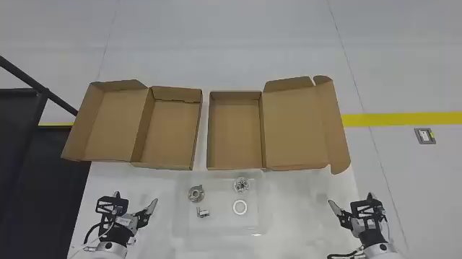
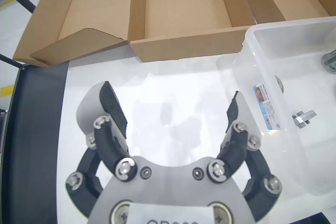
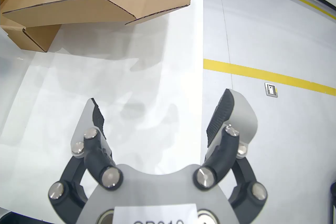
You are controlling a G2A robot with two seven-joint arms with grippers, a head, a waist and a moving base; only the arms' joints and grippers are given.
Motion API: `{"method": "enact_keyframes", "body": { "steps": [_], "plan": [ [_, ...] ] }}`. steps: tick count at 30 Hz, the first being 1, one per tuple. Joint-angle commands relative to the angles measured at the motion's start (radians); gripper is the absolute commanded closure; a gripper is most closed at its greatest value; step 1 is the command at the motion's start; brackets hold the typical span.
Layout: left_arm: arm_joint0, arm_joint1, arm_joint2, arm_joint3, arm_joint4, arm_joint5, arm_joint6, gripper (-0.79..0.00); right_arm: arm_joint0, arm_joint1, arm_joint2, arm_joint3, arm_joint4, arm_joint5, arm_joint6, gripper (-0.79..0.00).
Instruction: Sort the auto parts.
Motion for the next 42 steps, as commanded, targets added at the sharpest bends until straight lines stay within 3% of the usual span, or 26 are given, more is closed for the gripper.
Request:
{"method": "enact_keyframes", "body": {
  "steps": [1,10,15,18,25,27,42],
  "plan": [
    [0.0,0.0,0.0,0.0,0.0,0.0,0.0,-0.785,0.0,0.0,0.0,0.0,0.0,0.0,0.0,-0.784],
    [0.0,0.0,0.0,0.0,0.0,0.0,0.0,-0.785,0.0,0.0,0.0,0.0,0.0,0.0,0.0,-0.784],
    [0.006,0.002,-0.046,-0.02,-0.096,-0.094,0.063,-0.785,-0.002,0.002,0.003,-0.042,-0.031,-0.027,0.009,-0.785],
    [0.026,0.006,-0.083,-0.032,-0.134,-0.181,0.11,-0.785,-0.005,0.005,-0.004,-0.142,-0.076,-0.064,0.089,-0.785],
    [0.061,0.02,-0.187,-0.042,-0.226,-0.43,0.156,-0.785,0.091,0.012,-0.132,-0.347,-0.16,-0.291,0.515,-0.785],
    [0.07,0.023,-0.203,-0.038,-0.242,-0.491,0.157,-0.785,0.102,0.012,-0.142,-0.351,-0.153,-0.302,0.539,-0.785],
    [0.07,0.023,-0.203,-0.038,-0.242,-0.491,0.157,-0.785,0.103,0.012,-0.148,-0.35,-0.149,-0.312,0.534,-0.785]
  ]
}}
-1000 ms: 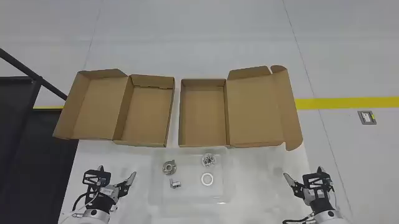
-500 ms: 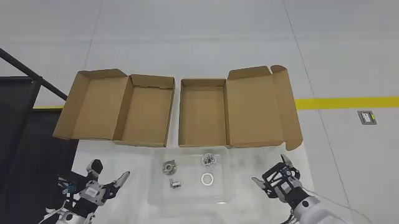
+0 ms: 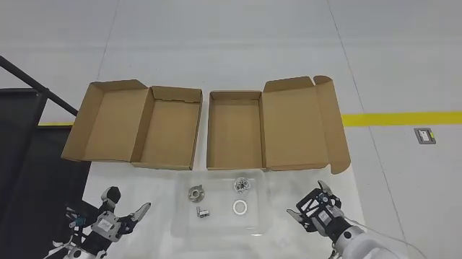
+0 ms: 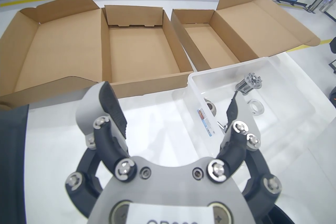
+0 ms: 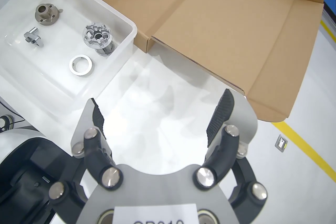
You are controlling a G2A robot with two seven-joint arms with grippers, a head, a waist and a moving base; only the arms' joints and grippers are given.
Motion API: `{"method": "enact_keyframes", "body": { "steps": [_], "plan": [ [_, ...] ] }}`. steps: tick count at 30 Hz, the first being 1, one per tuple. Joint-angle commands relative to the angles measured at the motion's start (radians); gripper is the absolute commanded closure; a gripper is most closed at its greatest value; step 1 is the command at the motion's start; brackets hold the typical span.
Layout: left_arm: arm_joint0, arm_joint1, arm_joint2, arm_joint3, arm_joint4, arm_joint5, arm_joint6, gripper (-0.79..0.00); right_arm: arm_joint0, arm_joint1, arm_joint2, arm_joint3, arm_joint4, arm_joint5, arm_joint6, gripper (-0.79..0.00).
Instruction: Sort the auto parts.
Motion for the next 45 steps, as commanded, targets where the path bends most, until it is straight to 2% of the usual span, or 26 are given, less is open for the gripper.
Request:
{"method": "enact_keyframes", "body": {
  "steps": [1,3,6,11,15,18,27,32,39,41,45],
  "plan": [
    [0.0,0.0,0.0,0.0,0.0,0.0,0.0,-0.785,0.011,0.0,-0.018,0.01,0.005,-0.032,-0.011,-0.785],
    [-0.002,-0.001,0.006,0.002,-0.014,0.007,-0.008,-0.785,0.058,-0.003,-0.05,0.03,-0.002,-0.032,-0.005,-0.785],
    [-0.002,-0.002,0.006,0.006,-0.032,-0.004,-0.015,-0.785,0.166,-0.009,-0.12,0.069,0.04,-0.102,-0.01,-0.785],
    [-0.005,-0.002,0.016,0.017,-0.024,-0.005,-0.028,-0.785,0.409,-0.036,-0.294,0.182,0.103,-0.162,0.106,-0.785],
    [-0.007,-0.003,0.029,0.023,-0.015,-0.001,-0.034,-0.785,0.594,-0.075,-0.457,0.32,0.201,-0.144,0.252,-0.785],
    [-0.008,-0.004,0.038,0.025,-0.034,-0.001,-0.06,-0.785,0.687,-0.103,-0.534,0.398,0.269,-0.071,0.327,-0.785],
    [-0.008,-0.004,0.038,0.025,-0.034,-0.001,-0.06,-0.785,0.687,-0.103,-0.534,0.398,0.269,-0.071,0.327,-0.785],
    [-0.008,-0.004,0.038,0.025,-0.034,-0.001,-0.06,-0.785,0.685,-0.115,-0.572,0.452,0.319,-0.052,0.329,-0.785],
    [-0.008,-0.004,0.038,0.025,-0.034,-0.001,-0.06,-0.785,0.736,-0.149,-0.635,0.507,0.304,0.158,0.443,-0.785],
    [-0.008,-0.004,0.038,0.025,-0.034,-0.001,-0.06,-0.785,0.76,-0.161,-0.657,0.531,0.326,0.194,0.499,-0.785],
    [-0.008,-0.004,0.038,0.025,-0.034,-0.001,-0.06,-0.785,0.804,-0.184,-0.677,0.585,0.371,0.255,0.526,-0.785]
  ]
}}
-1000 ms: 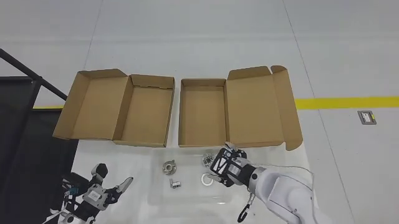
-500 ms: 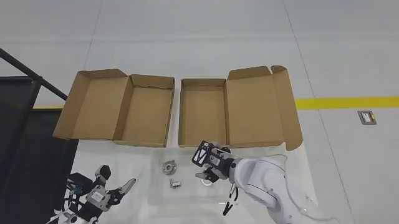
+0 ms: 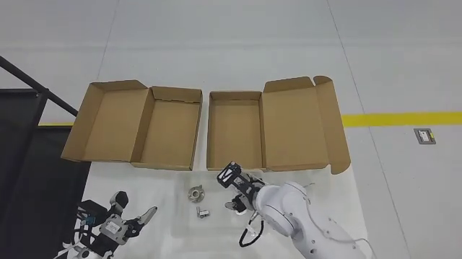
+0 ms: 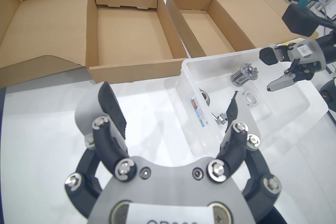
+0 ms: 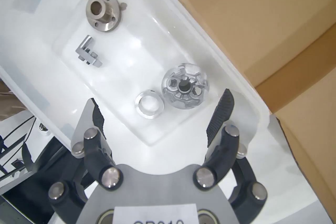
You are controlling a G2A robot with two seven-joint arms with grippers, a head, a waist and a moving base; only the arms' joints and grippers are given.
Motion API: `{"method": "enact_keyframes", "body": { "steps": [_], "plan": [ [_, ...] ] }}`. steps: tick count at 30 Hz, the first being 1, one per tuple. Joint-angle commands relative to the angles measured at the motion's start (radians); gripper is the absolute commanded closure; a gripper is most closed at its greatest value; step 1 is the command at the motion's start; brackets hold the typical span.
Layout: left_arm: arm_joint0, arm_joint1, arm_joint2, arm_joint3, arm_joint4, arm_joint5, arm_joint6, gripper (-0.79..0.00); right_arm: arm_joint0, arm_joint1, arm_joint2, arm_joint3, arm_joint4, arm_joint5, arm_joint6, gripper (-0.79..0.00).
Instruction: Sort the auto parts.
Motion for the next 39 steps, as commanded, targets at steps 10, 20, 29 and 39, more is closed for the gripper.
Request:
{"method": "enact_keyframes", "body": {
  "steps": [10,20,29,39],
  "plan": [
    [0.0,0.0,0.0,0.0,0.0,0.0,0.0,-0.785,0.047,-0.026,0.002,0.102,0.054,0.056,0.012,-0.785],
    [0.0,0.0,0.0,0.0,0.0,0.0,0.0,-0.785,0.052,-0.043,-0.025,0.127,-0.01,0.105,0.03,-0.785],
    [0.0,0.0,0.0,0.0,0.0,0.0,0.0,-0.785,0.087,-0.067,-0.039,0.209,0.001,0.11,0.034,-0.785],
    [0.0,0.0,0.0,0.0,0.0,0.0,0.0,-0.785,0.097,-0.081,-0.028,0.247,0.001,0.103,0.017,-0.188]
  ]
}}
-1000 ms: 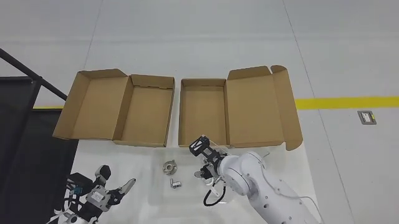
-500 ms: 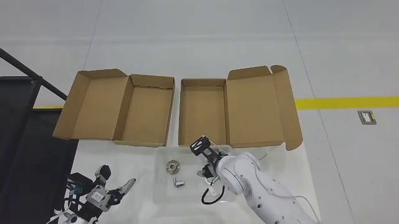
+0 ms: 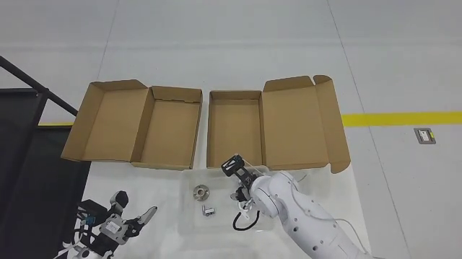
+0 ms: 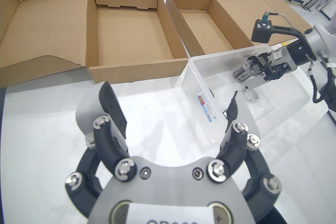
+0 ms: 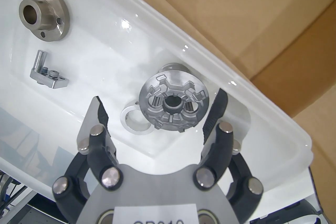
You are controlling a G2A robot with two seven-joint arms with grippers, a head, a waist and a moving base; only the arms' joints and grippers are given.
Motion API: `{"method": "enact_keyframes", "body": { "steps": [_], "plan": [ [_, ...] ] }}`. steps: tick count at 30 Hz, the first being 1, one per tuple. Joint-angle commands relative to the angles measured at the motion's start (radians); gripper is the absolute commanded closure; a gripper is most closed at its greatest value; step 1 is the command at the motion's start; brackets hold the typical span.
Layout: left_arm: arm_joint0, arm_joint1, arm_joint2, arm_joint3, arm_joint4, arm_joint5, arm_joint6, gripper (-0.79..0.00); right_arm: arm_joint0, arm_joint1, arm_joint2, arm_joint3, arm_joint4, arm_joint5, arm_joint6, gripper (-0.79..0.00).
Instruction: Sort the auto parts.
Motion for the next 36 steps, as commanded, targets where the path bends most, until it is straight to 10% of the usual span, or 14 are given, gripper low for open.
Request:
{"method": "enact_keyframes", "body": {
  "steps": [1,3,21,36],
  "plan": [
    [0.0,0.0,0.0,0.0,0.0,0.0,0.0,-0.785,-0.003,-0.001,0.003,-0.003,-0.006,0.0,-0.003,-0.123],
    [0.0,0.0,0.0,0.0,0.0,0.0,0.0,-0.785,-0.008,-0.001,0.007,-0.011,-0.016,0.0,-0.008,0.0],
    [0.0,0.0,0.0,0.0,0.0,0.0,0.0,-0.785,-0.203,0.051,0.145,-0.528,-0.167,-0.187,-0.212,0.0],
    [0.0,0.0,0.0,0.0,0.0,0.0,0.0,-0.785,-0.204,0.056,0.166,-0.533,-0.148,-0.244,-0.23,0.0]
  ]
}}
